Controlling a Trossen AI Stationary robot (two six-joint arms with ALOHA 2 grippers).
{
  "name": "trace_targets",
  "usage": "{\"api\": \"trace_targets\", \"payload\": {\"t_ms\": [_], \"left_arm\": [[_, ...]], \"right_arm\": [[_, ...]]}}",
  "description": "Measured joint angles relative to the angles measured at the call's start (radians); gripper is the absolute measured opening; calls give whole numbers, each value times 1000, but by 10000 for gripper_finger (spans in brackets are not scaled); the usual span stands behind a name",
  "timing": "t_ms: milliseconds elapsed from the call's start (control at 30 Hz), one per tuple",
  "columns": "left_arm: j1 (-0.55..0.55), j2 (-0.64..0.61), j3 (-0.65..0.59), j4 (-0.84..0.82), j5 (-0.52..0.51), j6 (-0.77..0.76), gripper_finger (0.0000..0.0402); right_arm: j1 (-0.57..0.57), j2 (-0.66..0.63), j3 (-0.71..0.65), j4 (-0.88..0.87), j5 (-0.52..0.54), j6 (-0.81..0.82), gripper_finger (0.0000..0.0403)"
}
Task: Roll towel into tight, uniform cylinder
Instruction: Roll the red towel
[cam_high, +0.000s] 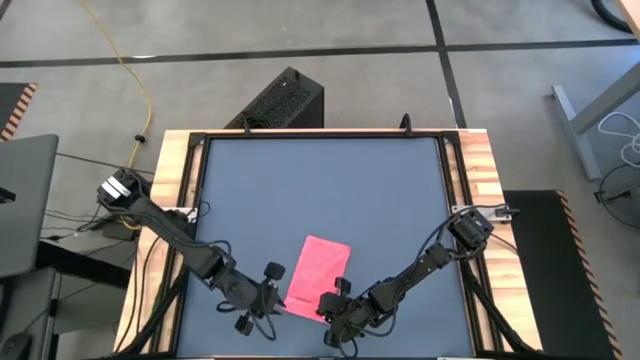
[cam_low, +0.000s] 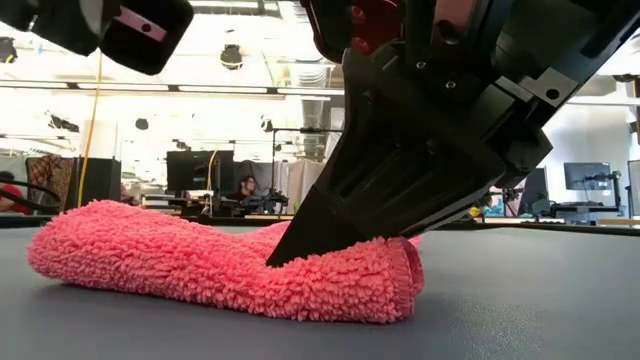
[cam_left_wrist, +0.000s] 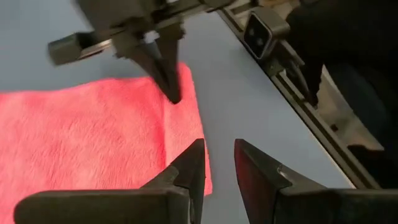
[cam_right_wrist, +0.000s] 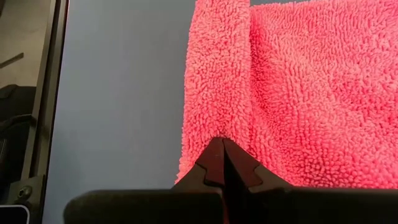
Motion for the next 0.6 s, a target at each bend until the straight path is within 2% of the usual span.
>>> {"api": "trace_targets", "payload": {"t_ms": [367, 600], "left_arm": [[1, 185, 0, 73, -22, 112, 78], [1, 239, 0, 148, -22, 131, 109]], "right_arm": [[-4, 0, -1, 8, -21, 0, 16], [-9, 0, 0, 8, -31, 0, 16]]}}
